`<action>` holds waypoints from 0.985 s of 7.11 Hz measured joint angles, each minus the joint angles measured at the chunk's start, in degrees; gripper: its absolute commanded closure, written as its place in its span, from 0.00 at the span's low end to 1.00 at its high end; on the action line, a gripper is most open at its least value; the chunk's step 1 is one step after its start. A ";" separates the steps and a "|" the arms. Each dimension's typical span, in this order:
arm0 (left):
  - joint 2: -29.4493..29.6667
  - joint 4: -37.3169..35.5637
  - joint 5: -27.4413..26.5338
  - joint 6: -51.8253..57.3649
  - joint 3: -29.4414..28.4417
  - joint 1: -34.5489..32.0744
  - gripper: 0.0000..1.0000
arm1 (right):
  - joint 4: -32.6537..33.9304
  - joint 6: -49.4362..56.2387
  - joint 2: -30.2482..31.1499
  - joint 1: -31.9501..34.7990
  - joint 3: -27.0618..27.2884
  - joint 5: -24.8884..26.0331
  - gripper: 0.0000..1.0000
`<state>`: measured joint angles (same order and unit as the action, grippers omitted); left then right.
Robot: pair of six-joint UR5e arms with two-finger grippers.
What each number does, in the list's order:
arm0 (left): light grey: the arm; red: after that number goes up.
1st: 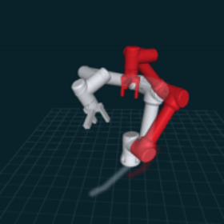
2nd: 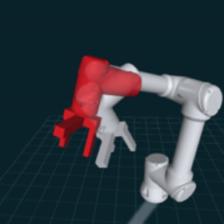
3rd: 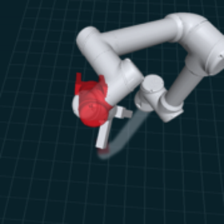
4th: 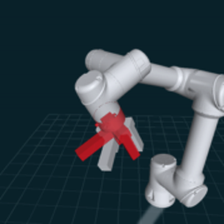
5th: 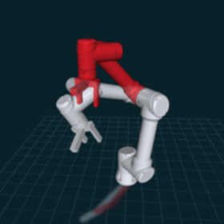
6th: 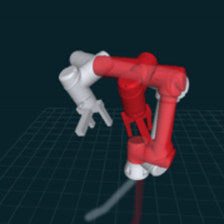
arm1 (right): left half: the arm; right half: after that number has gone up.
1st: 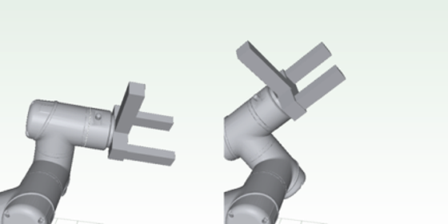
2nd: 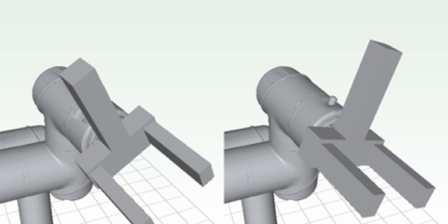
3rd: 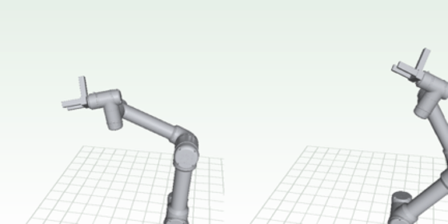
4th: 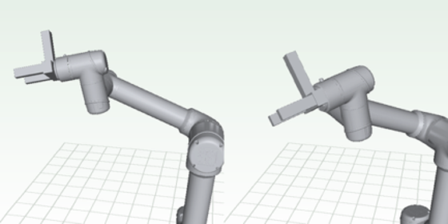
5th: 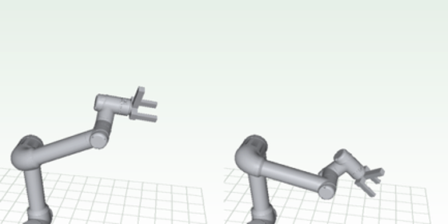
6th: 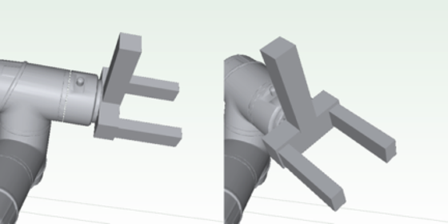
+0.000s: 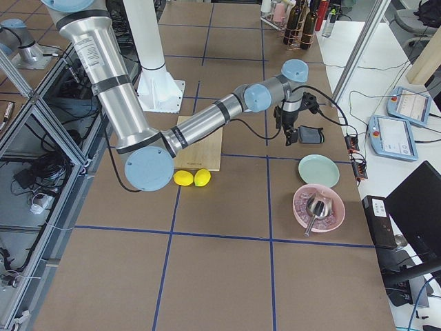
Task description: Pick orange to plate
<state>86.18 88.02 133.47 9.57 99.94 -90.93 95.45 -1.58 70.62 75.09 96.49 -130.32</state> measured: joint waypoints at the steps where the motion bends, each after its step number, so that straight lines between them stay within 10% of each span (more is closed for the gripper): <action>1: -0.13 0.01 -0.03 0.01 -0.24 0.02 0.00 | 0.12 6.46 2.34 4.01 -2.64 0.02 0.00; 7: -1.81 -0.04 -0.09 0.02 0.39 0.04 0.00 | -2.44 10.32 20.56 15.54 -4.49 -1.46 0.00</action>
<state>84.38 87.98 133.39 9.58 100.33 -90.89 93.01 8.74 91.18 90.63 92.01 -131.77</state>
